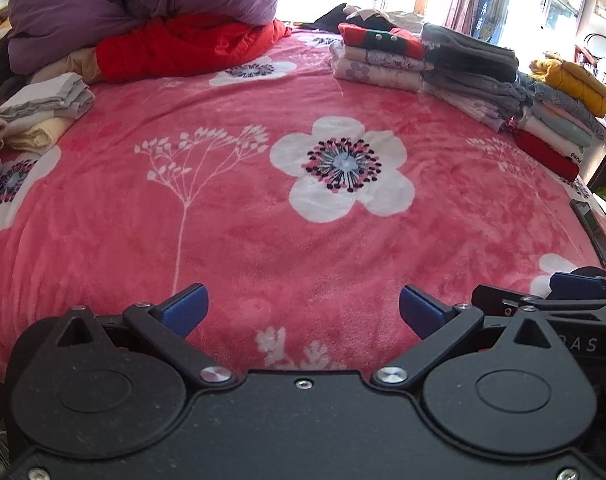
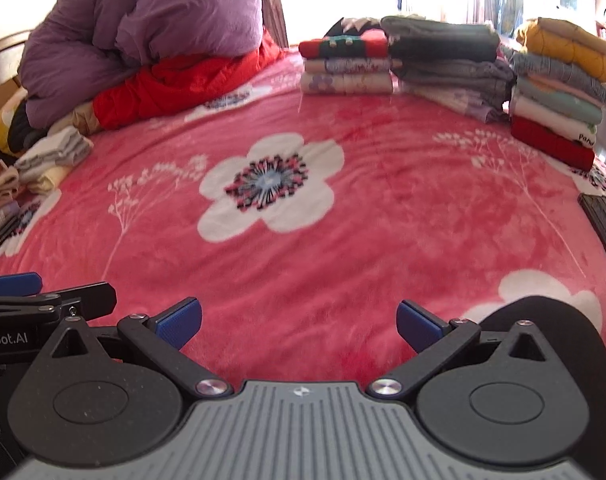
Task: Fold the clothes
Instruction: 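Reach the left tool to the white garment pile and grasp its edge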
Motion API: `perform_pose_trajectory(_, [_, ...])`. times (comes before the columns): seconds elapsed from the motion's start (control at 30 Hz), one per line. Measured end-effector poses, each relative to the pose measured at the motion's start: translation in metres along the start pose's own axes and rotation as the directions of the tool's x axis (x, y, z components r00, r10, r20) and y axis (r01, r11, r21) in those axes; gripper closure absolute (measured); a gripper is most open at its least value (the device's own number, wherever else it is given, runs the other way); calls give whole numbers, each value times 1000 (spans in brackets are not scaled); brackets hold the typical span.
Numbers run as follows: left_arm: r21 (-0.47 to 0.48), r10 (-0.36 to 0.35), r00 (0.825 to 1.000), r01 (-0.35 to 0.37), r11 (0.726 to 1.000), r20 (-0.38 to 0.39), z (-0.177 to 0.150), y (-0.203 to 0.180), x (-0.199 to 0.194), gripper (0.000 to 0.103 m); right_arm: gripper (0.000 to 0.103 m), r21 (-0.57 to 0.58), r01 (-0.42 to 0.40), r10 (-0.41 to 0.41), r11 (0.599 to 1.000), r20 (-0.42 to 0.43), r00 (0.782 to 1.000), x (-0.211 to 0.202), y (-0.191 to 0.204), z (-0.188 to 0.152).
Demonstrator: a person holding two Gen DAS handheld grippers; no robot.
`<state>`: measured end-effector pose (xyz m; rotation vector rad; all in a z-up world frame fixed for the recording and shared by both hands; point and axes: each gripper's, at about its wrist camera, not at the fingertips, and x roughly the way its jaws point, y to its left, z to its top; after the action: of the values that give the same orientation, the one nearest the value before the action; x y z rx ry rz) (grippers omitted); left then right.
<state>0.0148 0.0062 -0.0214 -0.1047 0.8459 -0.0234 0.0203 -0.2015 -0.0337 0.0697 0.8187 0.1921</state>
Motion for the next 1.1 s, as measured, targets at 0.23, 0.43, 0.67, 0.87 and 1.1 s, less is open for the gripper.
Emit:
perform_pose_trajectory(0.23, [-34,35,999,-37,999,-42,4,15,7,0,0,-16,3,-4,1000,-21,1000,8,7,1])
perform_pose_trajectory(0.43, [-70,72,996,-76,995,-53,16,34,19,0,0,-48,-39,36,998,-45,998,28,16,14])
perform_pose_trajectory(0.67, [-130,144,989,-146,981,-25,36,75,36,0,0,-92,-145,144,985,-17,989,58,30,40])
perform_pose_trajectory(0.87, [-172,239,970,-230,958,34,68,131,41,0,0,-198,-204,212,959,21,977,98,49,64])
perform_pose_trajectory(1.1, [-165,371,914,-346,924,165,109,198,53,0,0,-250,-225,279,942,207,938,151,52,75])
